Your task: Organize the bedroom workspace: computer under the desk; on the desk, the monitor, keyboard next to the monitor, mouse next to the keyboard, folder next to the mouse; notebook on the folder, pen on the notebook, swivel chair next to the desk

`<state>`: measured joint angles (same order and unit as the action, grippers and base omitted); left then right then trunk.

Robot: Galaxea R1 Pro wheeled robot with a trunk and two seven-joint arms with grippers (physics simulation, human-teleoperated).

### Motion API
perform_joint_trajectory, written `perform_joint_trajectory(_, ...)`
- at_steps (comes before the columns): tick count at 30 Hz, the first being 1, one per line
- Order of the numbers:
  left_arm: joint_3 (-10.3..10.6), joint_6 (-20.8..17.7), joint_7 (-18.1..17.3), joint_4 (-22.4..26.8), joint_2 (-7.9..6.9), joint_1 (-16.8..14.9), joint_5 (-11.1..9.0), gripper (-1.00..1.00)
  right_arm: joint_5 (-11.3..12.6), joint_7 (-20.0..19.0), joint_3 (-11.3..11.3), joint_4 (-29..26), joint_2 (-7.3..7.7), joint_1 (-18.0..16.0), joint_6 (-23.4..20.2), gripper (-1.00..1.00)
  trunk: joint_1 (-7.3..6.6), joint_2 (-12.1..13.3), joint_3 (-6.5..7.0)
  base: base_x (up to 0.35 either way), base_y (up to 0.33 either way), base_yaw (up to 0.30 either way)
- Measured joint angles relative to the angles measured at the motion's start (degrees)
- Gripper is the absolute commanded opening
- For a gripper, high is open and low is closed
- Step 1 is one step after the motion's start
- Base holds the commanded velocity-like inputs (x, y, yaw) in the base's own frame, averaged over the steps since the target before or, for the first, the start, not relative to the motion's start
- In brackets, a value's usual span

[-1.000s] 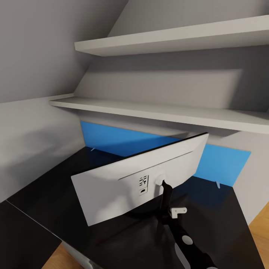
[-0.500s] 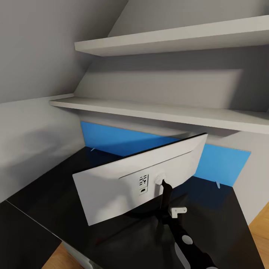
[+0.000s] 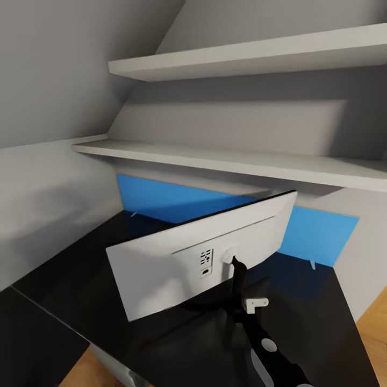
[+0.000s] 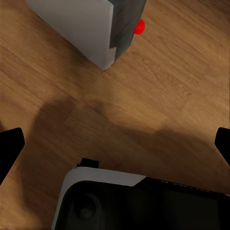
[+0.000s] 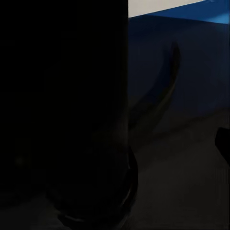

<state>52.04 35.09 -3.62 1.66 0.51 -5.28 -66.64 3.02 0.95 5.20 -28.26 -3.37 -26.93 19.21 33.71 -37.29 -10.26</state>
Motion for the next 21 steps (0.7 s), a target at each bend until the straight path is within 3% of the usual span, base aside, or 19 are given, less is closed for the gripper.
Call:
perform_joint_trajectory(5, 0.0, 0.0, 0.01, 0.0, 0.0, 0.03, 0.0, 1.0, 0.0, 0.0, 0.0, 0.04, 0.0, 0.0, 0.01, 1.0, 0.01, 0.0, 0.0, -0.279, 0.0, 0.0)
perform_joint_trajectory(15, -0.01, 0.0, 0.03, 0.0, 0.01, -0.01, 0.0, 1.0, 0.0, 0.0, 0.05, 0.08, 0.0, 0.0, 0.01, 1.0, -0.02, 0.0, 0.0, -0.067, 0.0, 0.0)
perform_joint_trajectory(21, 0.09, 0.0, -0.03, -0.01, 0.05, 0.0, 0.01, 1.0, 0.04, 0.0, 0.01, 0.15, -0.1, 0.0, 0.09, 1.0, 0.01, -0.01, 0.0, -0.253, 0.0, 0.0)
